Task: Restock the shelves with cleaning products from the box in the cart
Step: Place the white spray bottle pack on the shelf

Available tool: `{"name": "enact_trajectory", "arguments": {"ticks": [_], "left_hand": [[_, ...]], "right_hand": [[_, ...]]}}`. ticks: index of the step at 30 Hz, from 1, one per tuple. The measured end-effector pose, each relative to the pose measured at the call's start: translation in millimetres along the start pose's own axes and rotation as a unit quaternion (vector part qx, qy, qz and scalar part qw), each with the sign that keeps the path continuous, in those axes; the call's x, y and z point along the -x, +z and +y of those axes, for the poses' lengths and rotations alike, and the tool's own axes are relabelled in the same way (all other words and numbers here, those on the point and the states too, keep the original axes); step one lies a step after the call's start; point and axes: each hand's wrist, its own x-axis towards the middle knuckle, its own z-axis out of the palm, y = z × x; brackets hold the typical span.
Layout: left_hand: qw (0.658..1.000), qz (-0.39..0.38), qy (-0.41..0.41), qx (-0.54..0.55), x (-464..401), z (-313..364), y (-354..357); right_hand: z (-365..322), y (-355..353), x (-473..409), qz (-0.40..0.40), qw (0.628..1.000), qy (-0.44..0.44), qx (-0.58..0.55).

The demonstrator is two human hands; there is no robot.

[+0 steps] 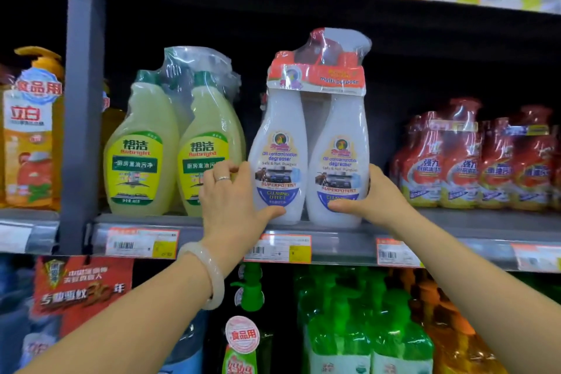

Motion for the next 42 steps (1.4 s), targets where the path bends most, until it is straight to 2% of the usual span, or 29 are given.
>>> {"name": "enact_trajectory", "arguments": {"ticks": [9, 19, 35, 40, 42], "left_hand": [[0.998, -0.003, -0.033, 0.054, 4, -1, 5], [0.990, -0.025, -0.071, 0.123, 4, 1, 3], [0.985, -0.026, -0.093, 0.141, 8, 1, 8], [0.986, -0.052, -0.086, 0.136, 10, 1, 3], [0.987, -0.068, -0.070, 0.130, 13, -3, -3]], "right_hand": [[-5, -1, 0, 0.001, 0.999, -0.033, -0.005], [-2, 3, 0, -0.005, 0.999, -0.024, -0.047], [2, 9, -3, -0.021, 0.995, -0.020, -0.092], [-4, 10, 2, -0.025, 0.999, 0.021, -0.036], [-17, 10, 14, 0.018, 0.997, 0.028, 0.073]]}}
